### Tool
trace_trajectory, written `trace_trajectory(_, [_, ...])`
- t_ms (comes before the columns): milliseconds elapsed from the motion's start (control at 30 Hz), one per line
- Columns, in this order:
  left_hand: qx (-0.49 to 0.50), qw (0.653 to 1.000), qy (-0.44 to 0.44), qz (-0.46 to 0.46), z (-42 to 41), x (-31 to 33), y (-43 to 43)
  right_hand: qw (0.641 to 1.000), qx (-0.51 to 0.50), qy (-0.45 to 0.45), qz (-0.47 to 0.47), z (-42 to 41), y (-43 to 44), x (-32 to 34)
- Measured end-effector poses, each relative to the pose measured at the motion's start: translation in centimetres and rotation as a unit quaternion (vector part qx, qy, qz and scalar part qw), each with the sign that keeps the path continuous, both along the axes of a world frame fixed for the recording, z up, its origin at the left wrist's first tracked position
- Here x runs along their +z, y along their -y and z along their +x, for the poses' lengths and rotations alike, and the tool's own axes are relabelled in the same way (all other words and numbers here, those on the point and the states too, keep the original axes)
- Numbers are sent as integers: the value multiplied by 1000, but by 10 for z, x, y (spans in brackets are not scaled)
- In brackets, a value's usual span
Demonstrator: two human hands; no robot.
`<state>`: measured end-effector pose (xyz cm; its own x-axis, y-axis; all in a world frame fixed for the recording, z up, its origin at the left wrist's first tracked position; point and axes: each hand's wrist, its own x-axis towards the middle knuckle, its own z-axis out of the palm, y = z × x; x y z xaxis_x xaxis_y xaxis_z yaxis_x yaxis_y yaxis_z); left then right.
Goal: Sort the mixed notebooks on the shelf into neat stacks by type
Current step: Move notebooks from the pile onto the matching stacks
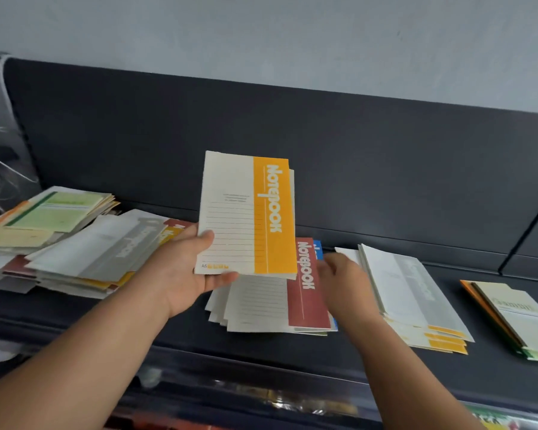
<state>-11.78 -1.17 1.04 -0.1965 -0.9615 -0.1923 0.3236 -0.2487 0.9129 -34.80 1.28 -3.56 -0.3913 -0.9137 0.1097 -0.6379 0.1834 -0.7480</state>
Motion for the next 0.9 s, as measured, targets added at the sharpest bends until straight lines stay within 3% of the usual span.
trace_trajectory(33, [-8, 1000, 2, 3, -8, 0, -2, 995, 3, 103, -17, 0, -2, 7])
trace_trajectory(100, [-28, 1000, 8, 5, -24, -2, -6, 945, 31, 325, 11, 0, -9, 19])
trace_trajectory(133, [-38, 999, 11, 6, -34, -4, -8, 926, 45, 374, 30, -1, -12, 22])
trace_trajectory(333, [-86, 995, 16, 43, -85, -10, -16, 940, -4, 340, -5, -35, -32, 12])
trace_trajectory(700, [-113, 990, 77, 20, -168, -20, -33, 924, -141, 351, -54, -119, -77, 1])
trace_trajectory(900, [-131, 986, 106, 13, -216, -25, -35, 937, -173, 296, -61, -157, -90, 4])
